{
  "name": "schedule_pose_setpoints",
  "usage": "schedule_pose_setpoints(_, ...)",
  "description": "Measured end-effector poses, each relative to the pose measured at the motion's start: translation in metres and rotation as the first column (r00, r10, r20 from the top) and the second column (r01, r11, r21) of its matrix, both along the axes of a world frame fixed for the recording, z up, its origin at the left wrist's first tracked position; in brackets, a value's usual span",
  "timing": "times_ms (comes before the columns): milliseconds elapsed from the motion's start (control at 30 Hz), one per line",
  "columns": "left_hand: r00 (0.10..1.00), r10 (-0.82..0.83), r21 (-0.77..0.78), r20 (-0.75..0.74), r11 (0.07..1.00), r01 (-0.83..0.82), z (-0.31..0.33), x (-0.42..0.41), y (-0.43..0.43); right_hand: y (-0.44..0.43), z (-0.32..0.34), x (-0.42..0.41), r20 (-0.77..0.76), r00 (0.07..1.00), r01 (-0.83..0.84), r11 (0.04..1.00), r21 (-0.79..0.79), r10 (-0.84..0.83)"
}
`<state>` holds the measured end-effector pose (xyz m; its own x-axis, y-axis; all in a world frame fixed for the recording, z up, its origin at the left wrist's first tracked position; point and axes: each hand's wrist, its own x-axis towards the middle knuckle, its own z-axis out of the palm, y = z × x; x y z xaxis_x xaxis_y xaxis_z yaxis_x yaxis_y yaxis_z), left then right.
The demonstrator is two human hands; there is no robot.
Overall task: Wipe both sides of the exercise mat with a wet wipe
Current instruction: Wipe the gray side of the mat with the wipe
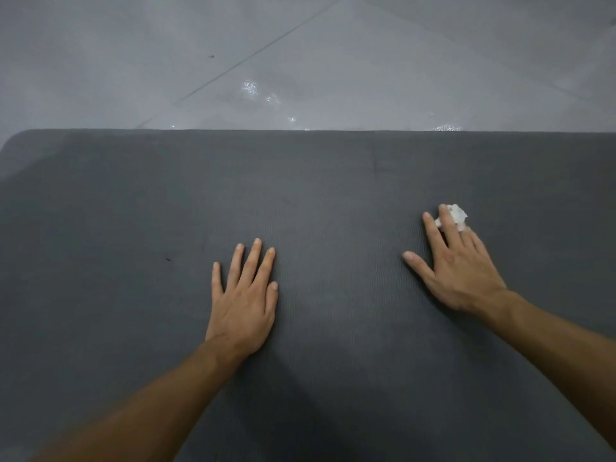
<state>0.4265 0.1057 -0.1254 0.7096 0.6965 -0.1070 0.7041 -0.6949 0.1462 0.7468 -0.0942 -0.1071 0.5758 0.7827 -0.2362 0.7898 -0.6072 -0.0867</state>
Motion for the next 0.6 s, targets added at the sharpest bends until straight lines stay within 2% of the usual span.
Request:
schedule_pose_setpoints(67,1.0,-0.006,0.004,0.0,1.0,0.006,-0.001,-0.001,0.001,-0.004,0.001,-0.013,-0.016,0.999,-0.049,0.999,0.005,0.049)
schedule_pose_setpoints(167,1.0,-0.009,0.007,-0.004,1.0,0.009,-0.001,-0.001,0.0,-0.019,0.006,-0.047,-0.058,0.974,-0.216,0.976,0.029,0.217)
schedule_pose_setpoints(367,1.0,-0.008,0.007,-0.004,1.0,0.008,-0.001,-0.001,0.0,-0.062,0.006,-0.138,-0.075,0.798,-0.586,0.799,0.137,0.598)
schedule_pose_setpoints(467,1.0,-0.007,0.001,-0.003,1.0,0.007,0.0,-0.001,0.0,-0.066,0.001,-0.15,-0.058,0.791,-0.599,0.79,0.13,0.609)
schedule_pose_setpoints(600,1.0,-0.01,-0.011,0.001,1.0,0.01,0.001,-0.001,0.0,-0.047,-0.004,-0.115,-0.043,0.883,-0.463,0.881,0.094,0.468)
